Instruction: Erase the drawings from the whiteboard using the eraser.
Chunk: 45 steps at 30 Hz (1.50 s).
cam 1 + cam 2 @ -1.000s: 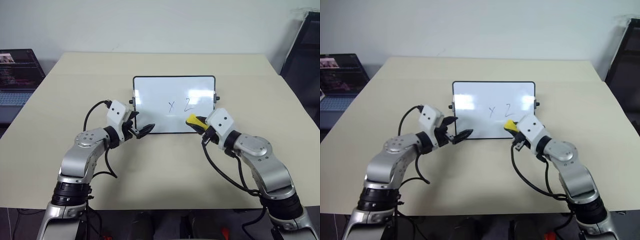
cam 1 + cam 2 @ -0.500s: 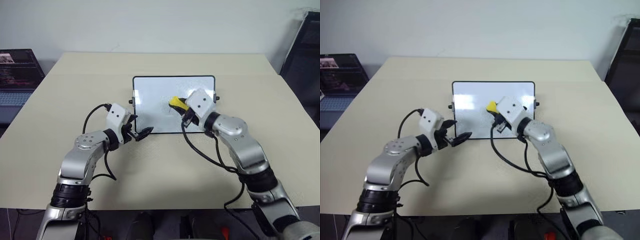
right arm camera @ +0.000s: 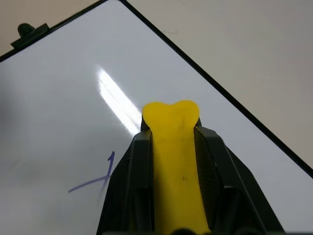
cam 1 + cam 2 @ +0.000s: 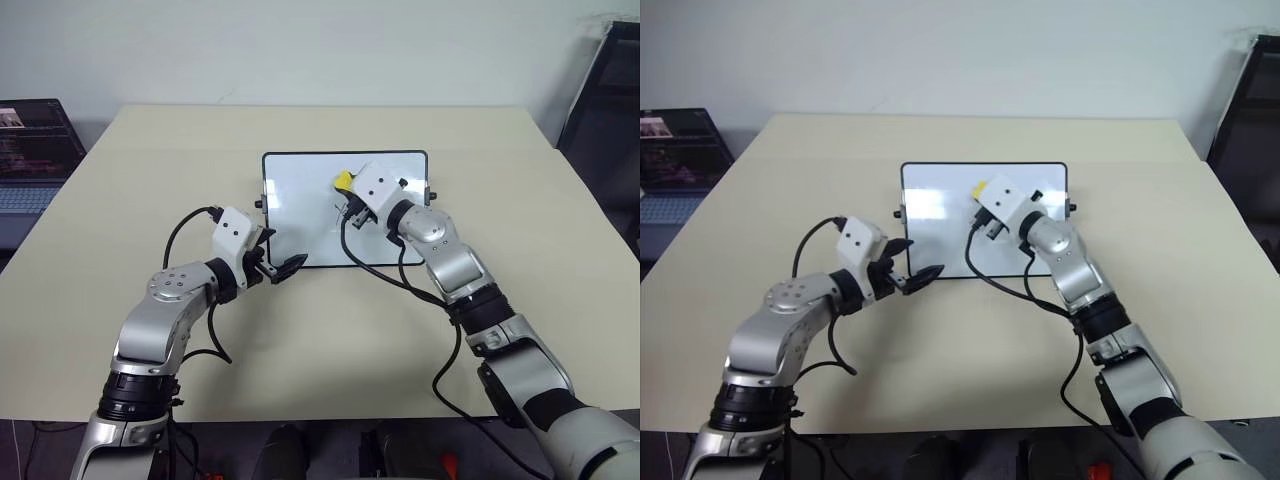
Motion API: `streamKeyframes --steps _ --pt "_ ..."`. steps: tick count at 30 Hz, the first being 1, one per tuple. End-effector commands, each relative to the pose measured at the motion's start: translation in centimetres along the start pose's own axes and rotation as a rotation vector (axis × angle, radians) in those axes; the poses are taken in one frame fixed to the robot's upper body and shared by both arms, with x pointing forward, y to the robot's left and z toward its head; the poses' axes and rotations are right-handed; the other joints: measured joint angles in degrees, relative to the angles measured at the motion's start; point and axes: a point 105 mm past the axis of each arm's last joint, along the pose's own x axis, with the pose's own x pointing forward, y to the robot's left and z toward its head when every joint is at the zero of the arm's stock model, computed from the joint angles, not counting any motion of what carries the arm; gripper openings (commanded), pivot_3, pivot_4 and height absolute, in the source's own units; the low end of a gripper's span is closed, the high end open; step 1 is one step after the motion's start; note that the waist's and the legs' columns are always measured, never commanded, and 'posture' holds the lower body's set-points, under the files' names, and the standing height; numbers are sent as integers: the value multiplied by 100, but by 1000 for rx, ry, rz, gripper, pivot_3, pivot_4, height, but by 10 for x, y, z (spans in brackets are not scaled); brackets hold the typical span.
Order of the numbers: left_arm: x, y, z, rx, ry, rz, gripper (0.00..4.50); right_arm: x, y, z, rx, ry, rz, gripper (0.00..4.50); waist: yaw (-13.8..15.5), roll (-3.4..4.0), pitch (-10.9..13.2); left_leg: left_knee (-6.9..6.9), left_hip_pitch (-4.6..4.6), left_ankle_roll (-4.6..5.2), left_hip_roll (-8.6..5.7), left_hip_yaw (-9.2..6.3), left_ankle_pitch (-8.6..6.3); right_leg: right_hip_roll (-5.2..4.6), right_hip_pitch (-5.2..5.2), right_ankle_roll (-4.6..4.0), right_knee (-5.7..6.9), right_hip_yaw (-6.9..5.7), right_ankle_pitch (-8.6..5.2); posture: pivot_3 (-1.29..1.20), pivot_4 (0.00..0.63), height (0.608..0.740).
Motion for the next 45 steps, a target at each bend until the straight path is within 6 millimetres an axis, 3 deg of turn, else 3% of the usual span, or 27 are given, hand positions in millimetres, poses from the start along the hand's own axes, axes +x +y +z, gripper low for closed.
streamKeyframes --steps 1,9,14,25,30,39,45 --pt "-1 0 13 46 -37 -2 4500 3 4 5 -14 -32 14 830 1 0 0 0 0 0 0 0 0 0 0 0 0 0 0 0 150 740" --pt "-1 2 14 46 -44 -3 4500 -12 42 -33 -61 71 173 830 2 0 -1 1 4 0 0 -1 0 0 4 0 2 0 0 0 150 740" --pt "-1 0 16 49 -50 -7 4500 -22 59 -43 -118 94 262 829 3 0 -1 10 18 0 -1 -1 1 0 15 0 13 0 0 0 150 740" --pt "-1 -2 18 50 -47 -12 4500 -12 3 -29 -106 55 -3 767 10 0 -1 11 21 -5 -2 -3 5 0 17 -4 19 -1 4 0 150 740" --pt "-1 -4 20 46 -48 -15 4500 -12 7 -33 -85 78 5 692 9 0 -1 8 17 -5 -1 -3 5 0 14 -4 16 -1 4 0 150 740" --pt "-1 -4 22 46 -49 -11 4500 -24 54 -50 -31 182 271 689 6 0 -1 9 20 -5 -1 -4 5 1 17 -4 17 -2 4 0 150 740" --pt "-2 -4 21 45 -48 -14 4500 -18 32 -38 -60 137 141 676 3 0 -1 9 29 -5 -1 -4 5 1 23 -4 19 -2 4 0 150 740"
